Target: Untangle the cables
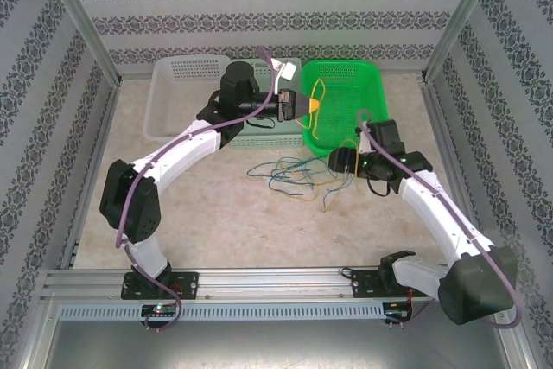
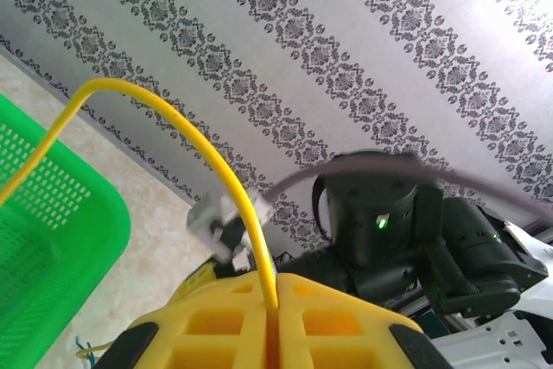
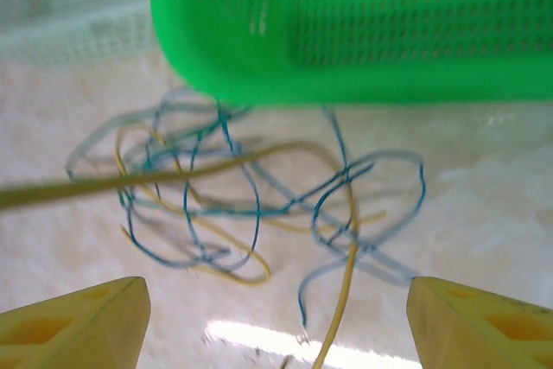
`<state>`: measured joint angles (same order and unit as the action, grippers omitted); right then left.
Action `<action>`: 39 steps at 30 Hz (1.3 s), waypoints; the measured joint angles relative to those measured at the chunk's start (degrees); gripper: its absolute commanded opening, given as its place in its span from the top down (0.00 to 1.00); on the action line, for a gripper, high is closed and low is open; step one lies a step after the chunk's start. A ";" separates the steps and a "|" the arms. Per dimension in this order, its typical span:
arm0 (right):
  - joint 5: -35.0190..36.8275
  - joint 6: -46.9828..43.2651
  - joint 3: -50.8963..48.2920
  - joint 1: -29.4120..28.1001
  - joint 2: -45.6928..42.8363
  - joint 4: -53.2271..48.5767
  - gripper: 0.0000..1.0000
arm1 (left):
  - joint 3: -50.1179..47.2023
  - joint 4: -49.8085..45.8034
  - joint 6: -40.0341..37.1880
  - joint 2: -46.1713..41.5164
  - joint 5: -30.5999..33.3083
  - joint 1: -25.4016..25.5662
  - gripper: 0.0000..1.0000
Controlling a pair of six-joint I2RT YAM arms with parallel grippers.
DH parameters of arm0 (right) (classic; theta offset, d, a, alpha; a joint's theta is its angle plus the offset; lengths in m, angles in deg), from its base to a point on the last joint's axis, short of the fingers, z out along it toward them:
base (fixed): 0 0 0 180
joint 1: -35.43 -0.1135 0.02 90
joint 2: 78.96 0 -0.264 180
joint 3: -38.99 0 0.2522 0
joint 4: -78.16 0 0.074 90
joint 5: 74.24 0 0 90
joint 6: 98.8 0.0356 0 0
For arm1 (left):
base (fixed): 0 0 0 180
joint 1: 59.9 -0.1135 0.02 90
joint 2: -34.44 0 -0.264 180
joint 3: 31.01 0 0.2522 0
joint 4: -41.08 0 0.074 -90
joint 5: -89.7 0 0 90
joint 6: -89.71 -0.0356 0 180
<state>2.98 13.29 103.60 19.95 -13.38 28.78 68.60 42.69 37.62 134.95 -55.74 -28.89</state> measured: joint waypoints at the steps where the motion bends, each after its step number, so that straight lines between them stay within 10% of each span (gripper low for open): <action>1: 0.70 -0.90 -0.66 -1.97 0.28 -1.11 0.21 | -0.02 -0.09 -0.24 -0.33 0.00 0.00 0.88; 8: 6.36 -1.27 -3.98 -6.34 3.34 -4.52 0.36 | -0.09 -0.07 -0.44 -0.81 0.00 0.00 0.86; 24: 8.94 -3.15 -2.93 -10.62 8.85 -6.03 0.28 | 3.74 -3.41 -3.91 -0.76 2.99 -0.44 0.83; 39: 6.82 4.61 -10.97 -9.38 0.74 -0.15 0.26 | 43.58 -8.44 -4.31 30.27 0.20 -1.31 0.82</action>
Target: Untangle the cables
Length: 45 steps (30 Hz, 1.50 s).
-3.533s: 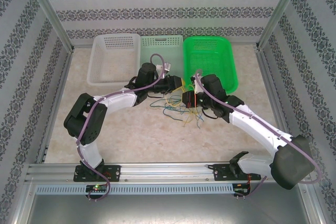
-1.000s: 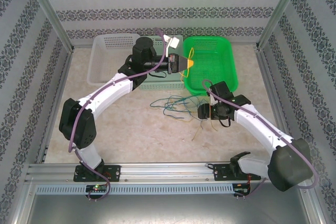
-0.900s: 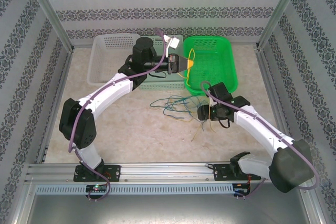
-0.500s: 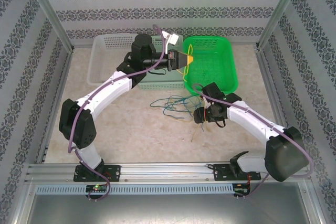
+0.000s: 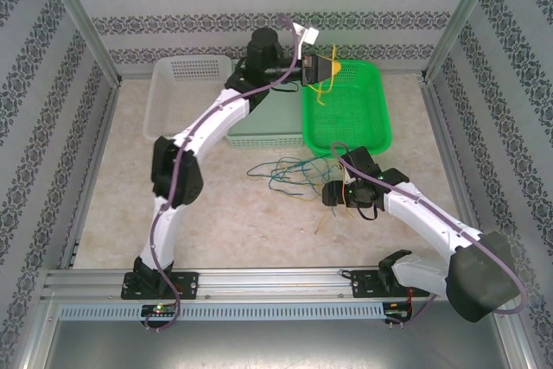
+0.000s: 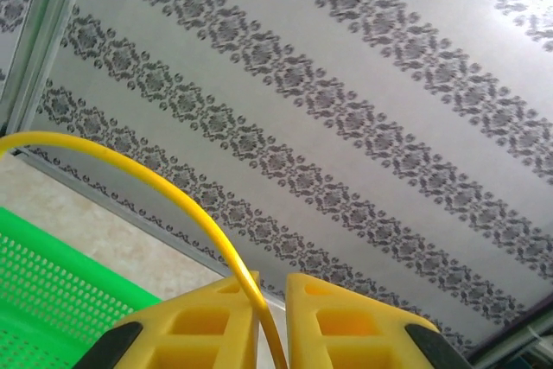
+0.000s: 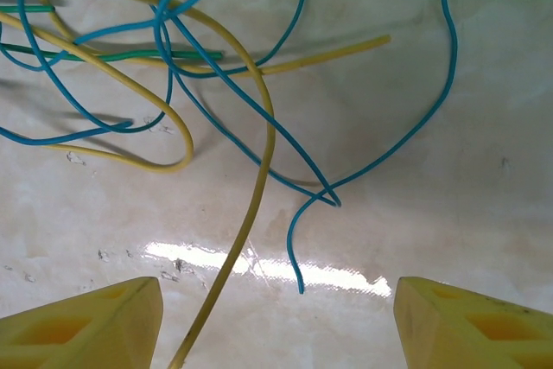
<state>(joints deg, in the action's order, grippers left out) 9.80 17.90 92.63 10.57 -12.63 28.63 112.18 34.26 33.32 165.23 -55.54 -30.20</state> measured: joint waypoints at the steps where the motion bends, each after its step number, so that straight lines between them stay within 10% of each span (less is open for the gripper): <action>1: -0.15 0.44 -0.17 0.00 -0.09 0.26 0.25 | 4.79 -0.79 0.81 4.26 -0.04 -0.15 0.80; 6: -0.81 2.19 -1.31 0.81 -3.34 1.73 0.25 | 21.05 -1.31 8.31 21.20 1.66 -1.66 0.72; 17: -1.05 3.63 -3.41 2.64 -7.26 2.38 0.24 | 18.91 -4.85 16.68 26.36 4.26 -3.52 0.45; 22: -1.20 3.61 -3.41 3.02 -6.36 2.45 0.24 | 17.03 -7.87 17.51 26.14 3.50 -3.41 0.00; 37: -1.18 2.71 -3.13 3.76 -5.97 2.40 0.28 | 13.55 -32.06 1.77 12.83 12.44 -2.19 0.00; 45: -0.92 0.33 -3.04 3.76 -8.39 2.45 0.29 | -6.01 -33.09 -4.31 -3.91 13.90 -1.95 0.00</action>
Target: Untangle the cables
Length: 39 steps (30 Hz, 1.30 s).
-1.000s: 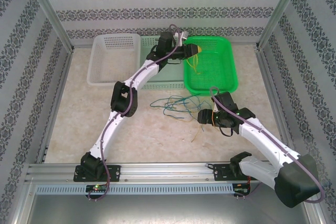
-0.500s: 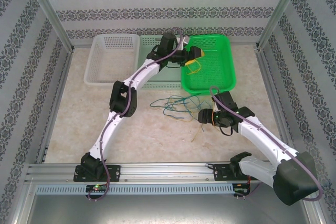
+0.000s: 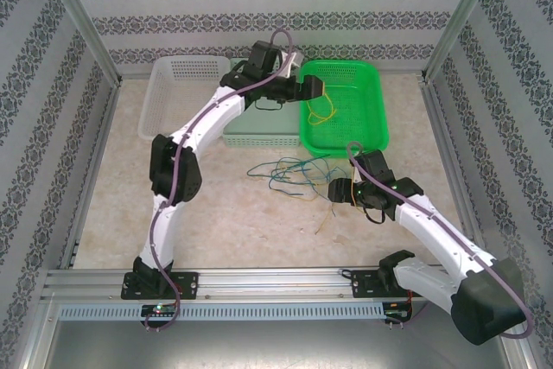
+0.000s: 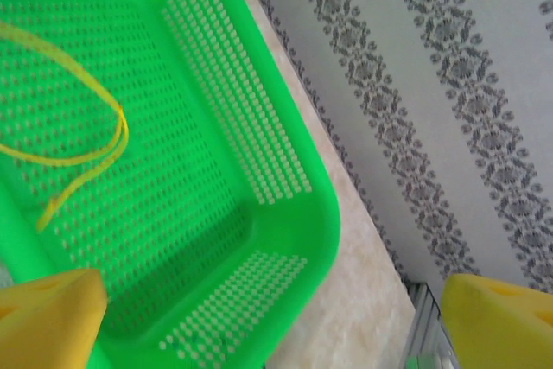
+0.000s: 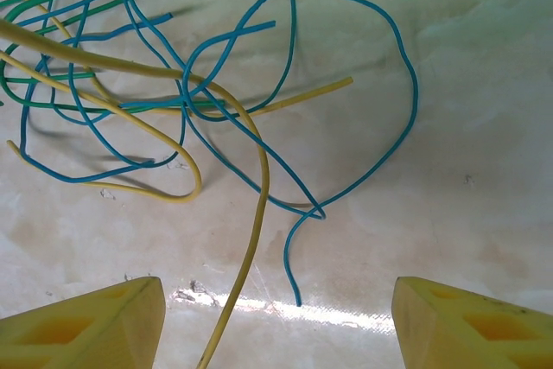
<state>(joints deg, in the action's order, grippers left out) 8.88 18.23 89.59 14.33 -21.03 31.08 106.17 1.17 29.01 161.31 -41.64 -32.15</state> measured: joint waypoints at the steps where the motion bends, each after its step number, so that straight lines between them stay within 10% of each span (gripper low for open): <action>1: 0.04 -0.15 0.02 0.00 -0.20 0.02 0.29 | -2.36 0.52 -0.46 -1.29 -0.42 0.02 0.00; 12: -0.28 -2.16 0.94 -0.04 -0.79 1.49 0.30 | -17.22 2.19 -10.10 -7.56 -8.87 3.15 0.03; 39: -7.58 -6.45 2.12 0.00 -1.11 2.32 0.29 | -18.60 1.29 -28.55 -7.43 -23.71 11.65 0.11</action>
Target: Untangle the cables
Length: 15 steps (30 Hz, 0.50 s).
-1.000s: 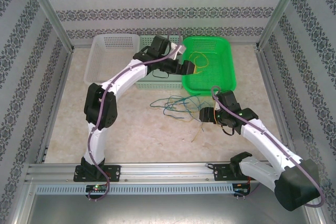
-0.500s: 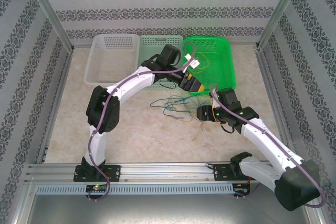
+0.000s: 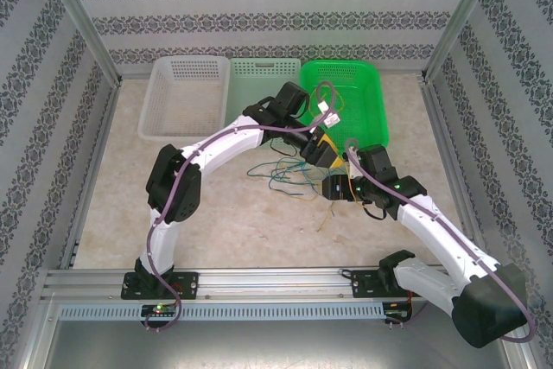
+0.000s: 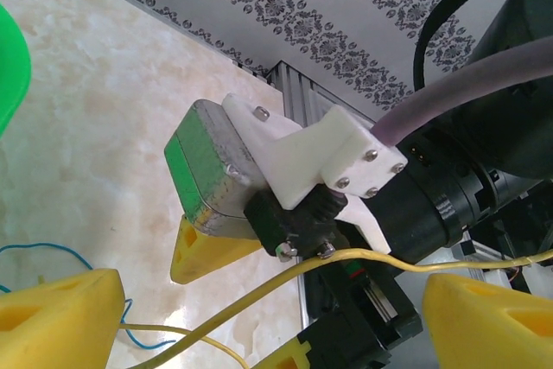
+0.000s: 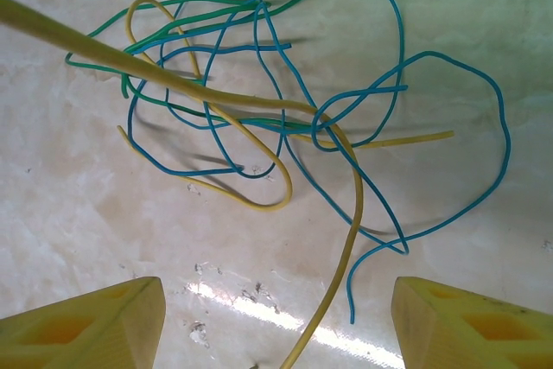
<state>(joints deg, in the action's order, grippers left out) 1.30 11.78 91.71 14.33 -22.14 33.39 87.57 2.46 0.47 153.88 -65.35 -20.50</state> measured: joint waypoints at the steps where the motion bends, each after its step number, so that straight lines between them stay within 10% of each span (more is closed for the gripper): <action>1: -0.02 0.00 0.00 0.00 -0.24 0.00 0.29 | 0.00 0.00 -0.15 0.07 -0.11 0.00 0.12; 15: -2.01 0.00 0.00 0.76 -2.47 0.00 0.29 | 0.00 -0.52 -1.07 3.10 -0.79 0.46 0.53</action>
<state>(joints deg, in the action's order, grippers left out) -0.71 11.78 91.71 15.09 -24.61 33.39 87.57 1.93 -0.60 156.99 -66.14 -20.04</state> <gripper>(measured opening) 0.711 0.540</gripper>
